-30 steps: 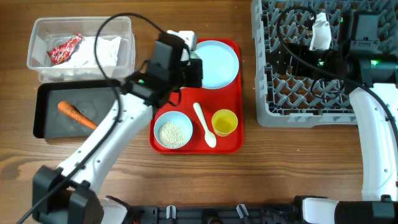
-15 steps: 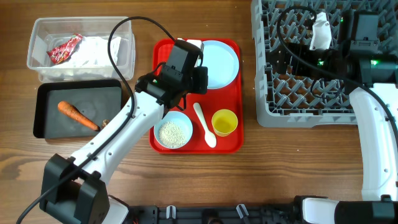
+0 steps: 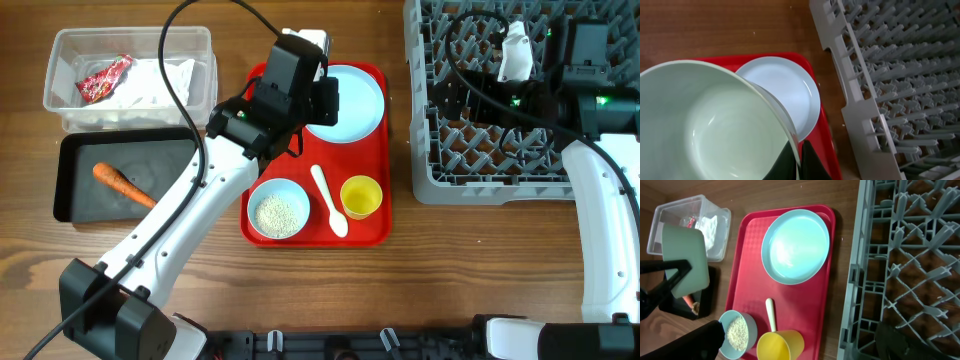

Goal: Sort waste into correct bins and load items into the dishwasher rack

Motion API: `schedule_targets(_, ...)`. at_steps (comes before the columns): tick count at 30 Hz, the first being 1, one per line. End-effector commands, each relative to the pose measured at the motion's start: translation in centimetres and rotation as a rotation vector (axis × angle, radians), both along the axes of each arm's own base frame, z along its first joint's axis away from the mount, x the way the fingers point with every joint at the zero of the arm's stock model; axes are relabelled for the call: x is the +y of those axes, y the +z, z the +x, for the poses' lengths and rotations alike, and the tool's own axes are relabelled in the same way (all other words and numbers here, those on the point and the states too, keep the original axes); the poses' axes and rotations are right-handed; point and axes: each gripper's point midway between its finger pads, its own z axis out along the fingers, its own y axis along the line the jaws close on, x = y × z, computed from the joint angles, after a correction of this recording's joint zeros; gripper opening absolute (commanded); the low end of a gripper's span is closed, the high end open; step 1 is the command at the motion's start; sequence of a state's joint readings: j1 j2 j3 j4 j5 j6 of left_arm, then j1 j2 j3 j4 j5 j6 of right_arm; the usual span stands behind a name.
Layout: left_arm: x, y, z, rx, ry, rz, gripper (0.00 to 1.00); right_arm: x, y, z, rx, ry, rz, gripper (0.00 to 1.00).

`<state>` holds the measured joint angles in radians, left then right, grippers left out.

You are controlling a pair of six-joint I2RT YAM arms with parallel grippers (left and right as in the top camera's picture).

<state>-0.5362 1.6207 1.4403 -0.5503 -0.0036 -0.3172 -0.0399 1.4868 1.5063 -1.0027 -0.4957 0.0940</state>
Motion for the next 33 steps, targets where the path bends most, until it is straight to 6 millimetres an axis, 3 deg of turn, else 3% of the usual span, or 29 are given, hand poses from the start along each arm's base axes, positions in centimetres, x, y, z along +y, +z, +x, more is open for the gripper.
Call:
schedule_targets(1,-0.1,0.1,1.2,-0.028,0.034,0.009,0.04,0.0,0.4,0.2,-0.002,-0.011,0.004,1.00)
schedule_targets(4,-0.6,-1.0,1.9,-0.022,0.034,0.013,0.04,0.0,0.3,0.1,0.004,-0.010,0.004,1.00)
schedule_targets(9,-1.0,-4.8,3.3,0.019,0.049,0.057,0.04,0.0,0.3,0.0,0.007,-0.009,0.003,1.00)
schedule_targets(14,-1.1,-7.0,3.4,0.060,0.048,0.085,0.04,0.0,0.3,0.0,0.007,-0.008,0.002,1.00)
schedule_targets(27,-1.1,-6.2,5.0,-0.016,0.079,0.084,0.04,0.0,0.2,-0.2,0.014,-0.008,0.003,1.00)
schedule_targets(33,-1.1,-8.0,6.1,-0.028,0.084,0.122,0.04,0.0,0.2,-0.2,0.017,-0.011,0.005,1.00)
